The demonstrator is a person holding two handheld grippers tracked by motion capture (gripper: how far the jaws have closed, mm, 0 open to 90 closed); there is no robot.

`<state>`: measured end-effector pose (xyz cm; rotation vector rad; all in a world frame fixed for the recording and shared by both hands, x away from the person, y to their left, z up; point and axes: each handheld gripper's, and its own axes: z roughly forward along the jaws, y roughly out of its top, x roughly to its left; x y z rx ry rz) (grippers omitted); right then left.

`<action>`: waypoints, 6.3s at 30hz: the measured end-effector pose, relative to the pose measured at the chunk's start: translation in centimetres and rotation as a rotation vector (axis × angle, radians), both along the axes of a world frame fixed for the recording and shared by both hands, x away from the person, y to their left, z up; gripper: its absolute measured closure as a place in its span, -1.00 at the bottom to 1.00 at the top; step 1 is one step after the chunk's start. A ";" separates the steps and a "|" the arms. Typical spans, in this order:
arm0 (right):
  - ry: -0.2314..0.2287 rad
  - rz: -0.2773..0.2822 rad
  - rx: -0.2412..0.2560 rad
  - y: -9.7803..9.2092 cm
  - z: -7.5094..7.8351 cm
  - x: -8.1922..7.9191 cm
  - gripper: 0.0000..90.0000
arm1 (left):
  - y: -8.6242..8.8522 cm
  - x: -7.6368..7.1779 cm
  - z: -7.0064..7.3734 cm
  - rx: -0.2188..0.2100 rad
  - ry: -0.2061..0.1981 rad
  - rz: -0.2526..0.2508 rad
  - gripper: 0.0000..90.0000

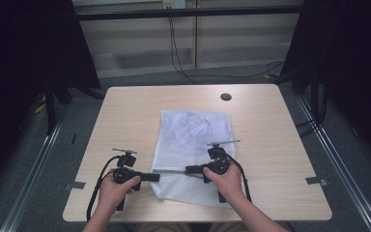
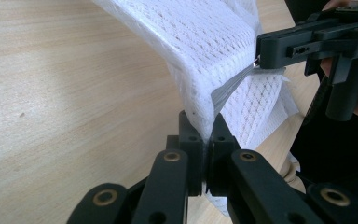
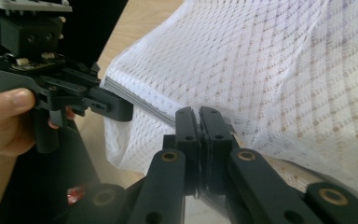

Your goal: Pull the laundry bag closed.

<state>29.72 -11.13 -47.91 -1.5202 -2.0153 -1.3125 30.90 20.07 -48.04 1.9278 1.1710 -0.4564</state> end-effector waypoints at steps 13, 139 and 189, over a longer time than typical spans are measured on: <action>0.006 -0.007 -0.004 -0.6 0.0 -0.1 0.95 | 0.1 0.0 0.0 -0.004 0.001 -0.003 0.95; 0.000 -0.042 -0.014 -5.1 -0.2 -0.9 0.95 | 0.4 0.0 0.2 0.003 0.023 0.021 0.95; -0.003 -0.039 -0.012 -6.1 -0.3 -1.2 0.95 | 0.5 0.0 0.2 0.004 0.020 0.020 0.95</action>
